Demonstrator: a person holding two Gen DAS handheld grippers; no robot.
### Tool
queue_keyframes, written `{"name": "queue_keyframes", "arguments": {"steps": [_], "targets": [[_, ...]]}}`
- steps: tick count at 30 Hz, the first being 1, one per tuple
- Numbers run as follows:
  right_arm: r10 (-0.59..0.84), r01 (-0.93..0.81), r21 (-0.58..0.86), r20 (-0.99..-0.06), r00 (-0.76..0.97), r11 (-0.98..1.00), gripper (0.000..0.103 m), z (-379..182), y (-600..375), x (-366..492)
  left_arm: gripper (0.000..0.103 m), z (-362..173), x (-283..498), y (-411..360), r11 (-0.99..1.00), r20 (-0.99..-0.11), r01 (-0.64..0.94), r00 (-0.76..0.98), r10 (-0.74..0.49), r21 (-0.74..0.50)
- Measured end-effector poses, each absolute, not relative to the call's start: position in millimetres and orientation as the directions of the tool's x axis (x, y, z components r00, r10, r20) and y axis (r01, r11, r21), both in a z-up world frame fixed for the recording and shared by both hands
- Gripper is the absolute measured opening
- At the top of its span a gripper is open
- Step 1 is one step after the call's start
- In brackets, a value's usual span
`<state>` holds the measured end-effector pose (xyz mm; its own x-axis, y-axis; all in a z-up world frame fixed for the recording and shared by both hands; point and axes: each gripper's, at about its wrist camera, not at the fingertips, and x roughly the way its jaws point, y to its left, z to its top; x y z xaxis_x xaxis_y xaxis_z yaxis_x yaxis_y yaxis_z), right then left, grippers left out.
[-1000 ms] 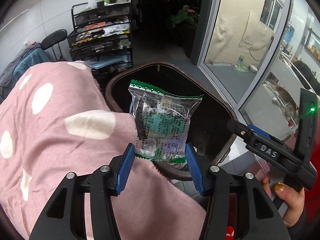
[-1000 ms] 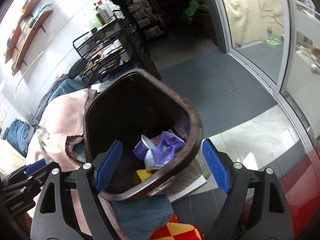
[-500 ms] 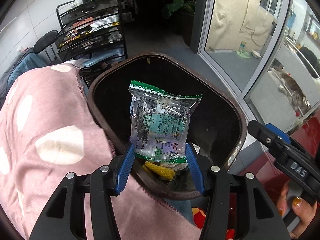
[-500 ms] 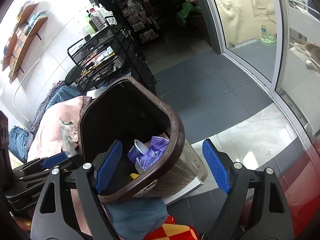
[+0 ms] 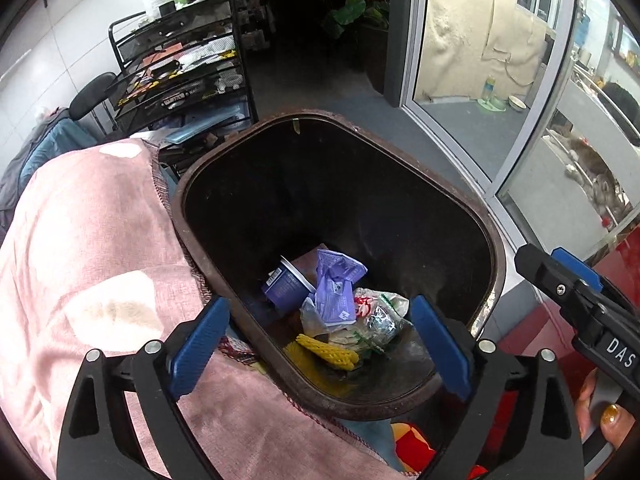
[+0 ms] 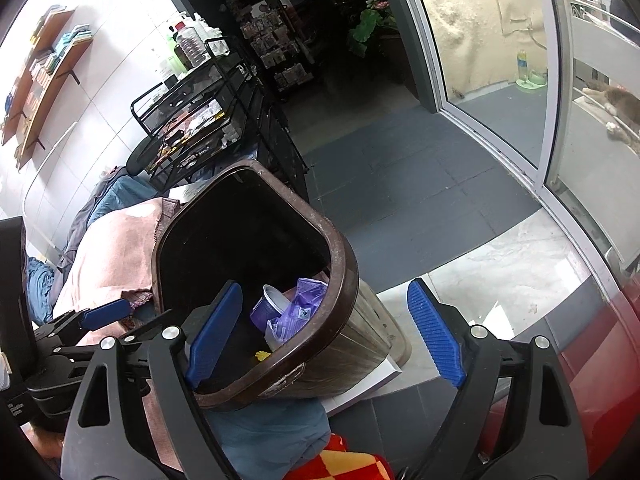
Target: Collect trash
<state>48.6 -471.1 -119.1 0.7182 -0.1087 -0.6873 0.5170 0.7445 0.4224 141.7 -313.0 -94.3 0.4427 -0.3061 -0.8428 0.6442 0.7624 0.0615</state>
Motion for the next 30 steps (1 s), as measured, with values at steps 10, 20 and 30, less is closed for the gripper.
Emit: {"name": "queue_keyframes", "arguments": {"steps": [10, 20, 30], "targets": [[-0.140, 0.520, 0.391, -0.683, 0.717, 0.759, 0.085, -115, -465, 47, 0.098, -65, 121, -284, 0.794, -0.762, 0.596, 0.567, -0.315, 0.115], [-0.186, 0.426, 0.287, -0.599, 0.778, 0.858, 0.089, -89, -420, 45, 0.098, -26, 86, -204, 0.878, -0.626, 0.464, 0.721, -0.297, 0.118], [-0.105, 0.226, 0.214, -0.464, 0.880, 0.950, 0.096, -50, -344, 32, 0.098, -2, 56, -130, 0.956, -0.520, 0.278, 0.832, -0.191, 0.093]]}}
